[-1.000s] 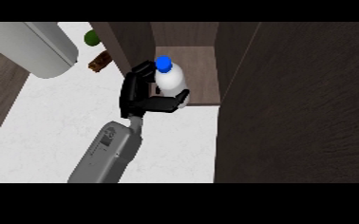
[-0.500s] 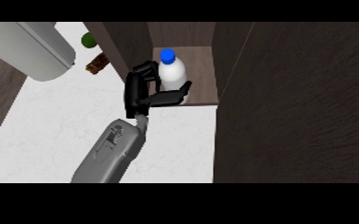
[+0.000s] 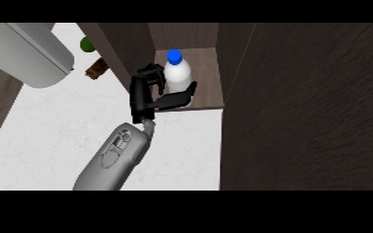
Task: Pick up the bottled water, place it into the cabinet and close the cabinet
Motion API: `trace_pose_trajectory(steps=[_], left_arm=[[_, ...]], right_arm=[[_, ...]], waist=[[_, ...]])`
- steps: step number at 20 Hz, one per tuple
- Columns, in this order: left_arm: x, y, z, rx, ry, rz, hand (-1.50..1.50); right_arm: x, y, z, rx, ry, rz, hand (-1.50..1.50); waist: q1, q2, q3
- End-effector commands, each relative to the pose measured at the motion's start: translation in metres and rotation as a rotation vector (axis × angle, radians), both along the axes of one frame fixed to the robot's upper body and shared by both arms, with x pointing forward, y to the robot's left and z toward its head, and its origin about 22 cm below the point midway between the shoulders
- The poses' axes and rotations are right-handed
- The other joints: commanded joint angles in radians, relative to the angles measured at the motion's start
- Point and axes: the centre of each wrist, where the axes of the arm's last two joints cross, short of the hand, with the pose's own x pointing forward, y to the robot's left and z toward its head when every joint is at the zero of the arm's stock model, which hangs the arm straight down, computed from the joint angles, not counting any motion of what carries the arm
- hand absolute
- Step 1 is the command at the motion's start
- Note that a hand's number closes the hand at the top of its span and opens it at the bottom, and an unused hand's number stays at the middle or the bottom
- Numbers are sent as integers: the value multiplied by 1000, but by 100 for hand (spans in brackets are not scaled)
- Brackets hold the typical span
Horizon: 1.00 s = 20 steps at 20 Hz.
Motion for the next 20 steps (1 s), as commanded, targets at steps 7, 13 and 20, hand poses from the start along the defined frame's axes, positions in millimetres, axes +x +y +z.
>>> trace_pose_trajectory(steps=[7,13,20], left_arm=[[60,27,31,245,-19,28,150],[65,22,21,333,-19,103,-150],[88,34,11,373,60,68,-150]], right_arm=[[9,-3,0,0,-16,19,-150],[6,-1,-5,9,-3,24,-150],[8,-4,-2,6,-12,-1,-150]], waist=[[-41,43,-6],[-48,44,-7],[-32,45,-9]])
